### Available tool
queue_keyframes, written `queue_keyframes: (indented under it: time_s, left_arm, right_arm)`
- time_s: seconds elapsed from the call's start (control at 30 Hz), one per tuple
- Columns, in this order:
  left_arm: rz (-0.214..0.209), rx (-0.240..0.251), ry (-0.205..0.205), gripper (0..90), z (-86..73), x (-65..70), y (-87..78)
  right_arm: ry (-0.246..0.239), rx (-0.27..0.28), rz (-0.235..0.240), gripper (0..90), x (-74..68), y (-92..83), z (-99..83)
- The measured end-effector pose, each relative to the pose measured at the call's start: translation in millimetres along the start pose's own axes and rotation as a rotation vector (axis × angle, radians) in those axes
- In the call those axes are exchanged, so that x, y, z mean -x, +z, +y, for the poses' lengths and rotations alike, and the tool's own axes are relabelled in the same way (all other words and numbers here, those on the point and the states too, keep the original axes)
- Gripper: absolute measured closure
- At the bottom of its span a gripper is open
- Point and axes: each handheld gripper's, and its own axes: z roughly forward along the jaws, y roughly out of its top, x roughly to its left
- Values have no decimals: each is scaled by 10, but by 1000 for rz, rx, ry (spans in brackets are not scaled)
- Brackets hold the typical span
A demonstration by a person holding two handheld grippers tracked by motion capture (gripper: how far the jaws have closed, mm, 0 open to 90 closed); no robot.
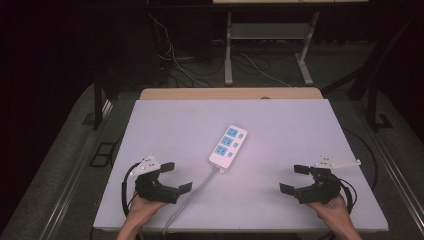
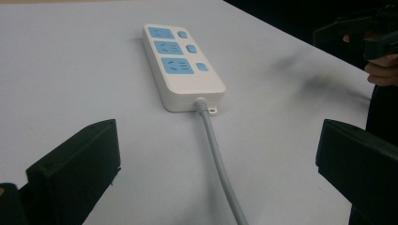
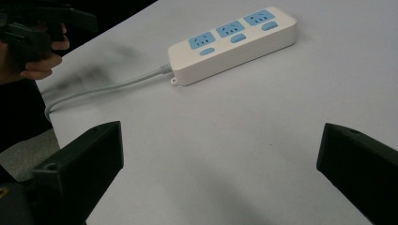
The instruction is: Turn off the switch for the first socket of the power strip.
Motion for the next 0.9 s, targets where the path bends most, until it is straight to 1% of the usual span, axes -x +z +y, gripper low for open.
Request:
queue_keyframes:
  time_s: [0.2,0.3,0.5,0.57,0.67,0.73,0.9]
  left_arm:
    - [-10,-28,17,0,41,36,26]
    - [-11,-30,19,0,75,45,36]
    - [-6,-44,24,0,135,44,56]
    - [-8,-39,27,0,179,41,74]
    - [-6,-39,28,0,204,37,94]
    - [-10,-53,31,0,246,29,123]
    - [-14,-66,36,0,302,14,155]
  right_arm:
    - [1,4,0,6,-9,-11,-1]
    - [0,1,1,6,-11,-11,-4]
    - [2,0,1,6,-14,-17,-6]
    - [3,1,2,6,-13,-18,-6]
    - [0,-1,1,6,-14,-15,-7]
    - [-3,-2,2,6,-16,-9,-8]
    - [-2,-7,1,6,-20,-5,-8]
